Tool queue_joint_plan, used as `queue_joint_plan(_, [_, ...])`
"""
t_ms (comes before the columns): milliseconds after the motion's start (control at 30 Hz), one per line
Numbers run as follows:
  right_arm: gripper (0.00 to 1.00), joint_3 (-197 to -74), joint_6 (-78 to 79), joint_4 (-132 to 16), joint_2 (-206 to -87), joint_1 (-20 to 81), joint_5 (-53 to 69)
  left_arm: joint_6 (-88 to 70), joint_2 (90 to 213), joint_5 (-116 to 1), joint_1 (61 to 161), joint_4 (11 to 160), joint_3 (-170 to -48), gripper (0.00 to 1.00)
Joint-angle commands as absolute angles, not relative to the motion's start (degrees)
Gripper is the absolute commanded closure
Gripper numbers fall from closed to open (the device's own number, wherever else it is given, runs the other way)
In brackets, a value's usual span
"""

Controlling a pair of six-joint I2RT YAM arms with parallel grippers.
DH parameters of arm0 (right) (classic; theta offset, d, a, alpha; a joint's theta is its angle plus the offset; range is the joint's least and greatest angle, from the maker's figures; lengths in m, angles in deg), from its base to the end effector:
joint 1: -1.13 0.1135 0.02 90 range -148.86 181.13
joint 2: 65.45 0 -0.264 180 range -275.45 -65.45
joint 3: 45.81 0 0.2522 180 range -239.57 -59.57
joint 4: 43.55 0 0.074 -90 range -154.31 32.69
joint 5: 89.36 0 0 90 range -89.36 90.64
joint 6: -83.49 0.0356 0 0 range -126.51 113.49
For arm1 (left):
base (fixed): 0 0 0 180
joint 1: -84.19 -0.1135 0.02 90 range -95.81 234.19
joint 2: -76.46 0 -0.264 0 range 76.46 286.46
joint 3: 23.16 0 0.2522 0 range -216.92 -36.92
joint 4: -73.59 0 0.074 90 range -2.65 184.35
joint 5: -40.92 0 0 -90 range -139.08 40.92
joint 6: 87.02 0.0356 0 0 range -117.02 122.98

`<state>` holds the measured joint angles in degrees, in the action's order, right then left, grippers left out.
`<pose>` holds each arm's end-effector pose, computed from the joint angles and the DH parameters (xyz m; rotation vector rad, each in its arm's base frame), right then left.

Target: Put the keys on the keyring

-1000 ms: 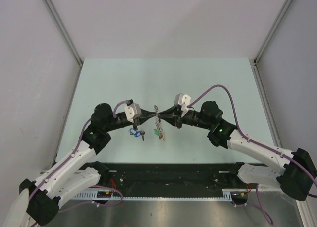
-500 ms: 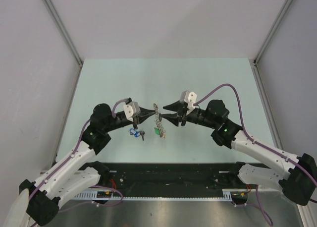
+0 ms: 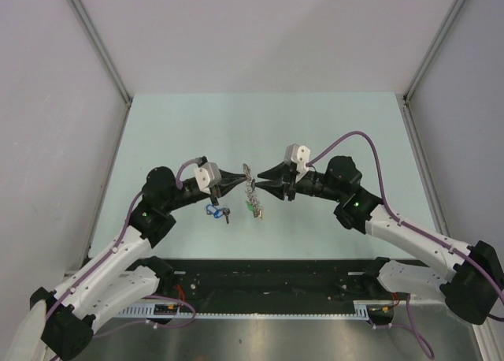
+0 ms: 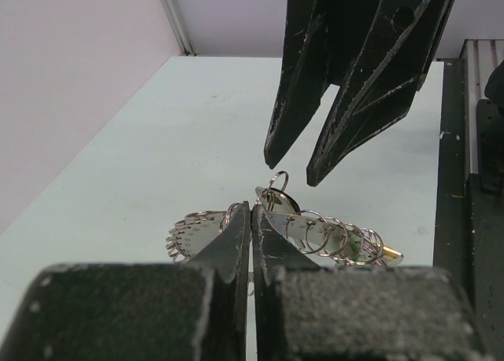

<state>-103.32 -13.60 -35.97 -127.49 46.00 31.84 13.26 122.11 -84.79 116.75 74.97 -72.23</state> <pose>0.1655 0.1908 0.3323 -1.0790 1.1822 0.9299 0.1490 -0.1198 0.3210 1.0228 1.2242 -0.7812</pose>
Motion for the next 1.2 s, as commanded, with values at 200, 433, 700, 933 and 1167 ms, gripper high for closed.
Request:
queue_joint_plan(200, [0.79, -105.6, -12.0, -32.6, -128.6, 46.0, 33.8, 11.9, 121.1, -84.7, 116.9, 70.6, -72.5, 1.0])
queue_joint_plan(433, [0.85, -105.7, -11.9, -32.4, -128.8, 45.9, 33.8, 11.9, 121.5, -85.1, 116.9, 70.6, -72.6, 1.0])
queue_joint_plan(700, [0.86, -105.7, -11.8, -32.3, -128.9, 46.0, 33.9, 11.8, 122.0, -85.7, 116.9, 70.4, -72.6, 1.0])
queue_joint_plan(933, [0.95, -105.7, -11.8, -32.0, -129.3, 46.0, 33.9, 11.9, 122.3, -86.2, 116.9, 70.5, -72.7, 1.0])
queue_joint_plan(1167, [1.0, -105.6, -11.9, -31.9, -129.3, 46.0, 33.9, 12.3, 122.7, -86.7, 117.0, 71.0, -73.0, 0.99])
